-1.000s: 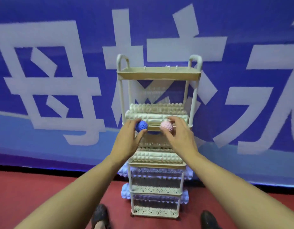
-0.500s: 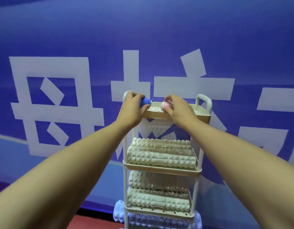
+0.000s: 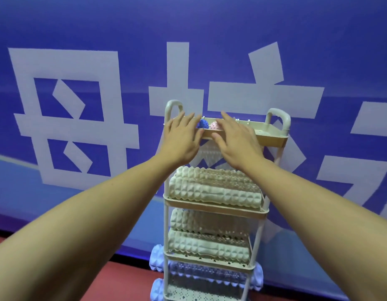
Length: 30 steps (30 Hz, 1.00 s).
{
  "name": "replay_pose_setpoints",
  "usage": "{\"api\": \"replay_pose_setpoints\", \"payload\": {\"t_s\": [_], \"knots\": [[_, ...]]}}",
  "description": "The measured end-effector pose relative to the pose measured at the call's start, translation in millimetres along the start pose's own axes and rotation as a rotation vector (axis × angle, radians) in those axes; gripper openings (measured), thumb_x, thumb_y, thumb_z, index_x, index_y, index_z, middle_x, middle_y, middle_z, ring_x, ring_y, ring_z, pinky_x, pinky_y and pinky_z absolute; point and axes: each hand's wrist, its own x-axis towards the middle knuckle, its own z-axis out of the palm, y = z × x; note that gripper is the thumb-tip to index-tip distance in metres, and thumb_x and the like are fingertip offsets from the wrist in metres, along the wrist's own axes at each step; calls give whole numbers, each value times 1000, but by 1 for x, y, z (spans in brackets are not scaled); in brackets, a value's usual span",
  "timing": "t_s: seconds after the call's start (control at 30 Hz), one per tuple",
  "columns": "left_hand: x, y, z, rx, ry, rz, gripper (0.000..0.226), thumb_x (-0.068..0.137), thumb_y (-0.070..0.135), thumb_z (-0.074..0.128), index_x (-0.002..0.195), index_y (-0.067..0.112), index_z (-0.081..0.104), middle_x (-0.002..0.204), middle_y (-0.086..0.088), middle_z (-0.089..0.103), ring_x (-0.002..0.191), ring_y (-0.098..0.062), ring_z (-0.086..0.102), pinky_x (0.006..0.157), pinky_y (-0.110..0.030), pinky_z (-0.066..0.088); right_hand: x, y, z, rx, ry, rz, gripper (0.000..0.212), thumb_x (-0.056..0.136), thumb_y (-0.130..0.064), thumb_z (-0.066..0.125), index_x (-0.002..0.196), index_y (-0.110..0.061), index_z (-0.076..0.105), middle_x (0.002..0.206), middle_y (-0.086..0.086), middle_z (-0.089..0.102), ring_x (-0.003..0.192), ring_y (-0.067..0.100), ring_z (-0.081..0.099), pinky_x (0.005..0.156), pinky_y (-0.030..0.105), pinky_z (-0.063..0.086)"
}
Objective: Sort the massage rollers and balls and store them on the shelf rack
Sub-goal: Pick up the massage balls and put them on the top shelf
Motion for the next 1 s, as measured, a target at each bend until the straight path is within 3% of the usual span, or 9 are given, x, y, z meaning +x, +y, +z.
{"api": "replay_pose_setpoints", "payload": {"t_s": [0.07,0.17,0.23,0.37,0.47,0.73,1.0], "knots": [[-23,6,5,-46,124,-14,46,107,38,36,151,25,39,159,1,36,151,-20,21,118,-41,16,-21,-5,4,74,134,-51,44,105,-39,43,146,-24,46,160,-3,35,145,18,35,119,39,24],[-78,15,17,-168,307,12,42,103,36,42,142,23,50,149,4,47,139,-16,38,109,-34,27,-77,-10,25,202,340,-121,34,100,-31,50,131,-20,58,141,-2,52,128,17,50,106,35,36],[-127,14,37,-210,278,66,39,102,32,46,137,19,55,143,2,52,131,-17,46,106,-32,33,-126,-9,52,220,295,-128,31,99,-30,52,126,-17,61,132,0,58,119,20,55,100,35,40],[-249,-1,100,-208,-86,92,33,101,24,54,132,14,61,136,-4,58,123,-23,55,100,-44,45,-239,-2,121,183,-96,-24,31,101,-30,53,129,-18,60,130,-2,59,119,22,55,100,37,43],[-329,-15,145,-187,-328,52,34,100,26,56,131,11,61,134,-7,59,119,-27,58,99,-44,46,-313,3,166,156,-325,45,34,100,-33,54,130,-18,59,129,-3,59,116,23,57,98,38,45],[-507,-49,261,-129,-972,-273,44,101,42,47,141,24,49,140,-2,48,117,-32,55,98,-43,45,-486,26,275,163,-921,340,45,100,-45,50,141,-27,47,137,-3,50,125,25,52,99,40,47],[-620,-78,367,-189,-1278,-545,51,97,38,54,145,23,41,141,-7,46,116,-35,59,96,-46,48,-604,50,391,183,-1261,580,50,95,-42,61,141,-34,43,145,-5,43,127,26,56,99,40,49]]}}
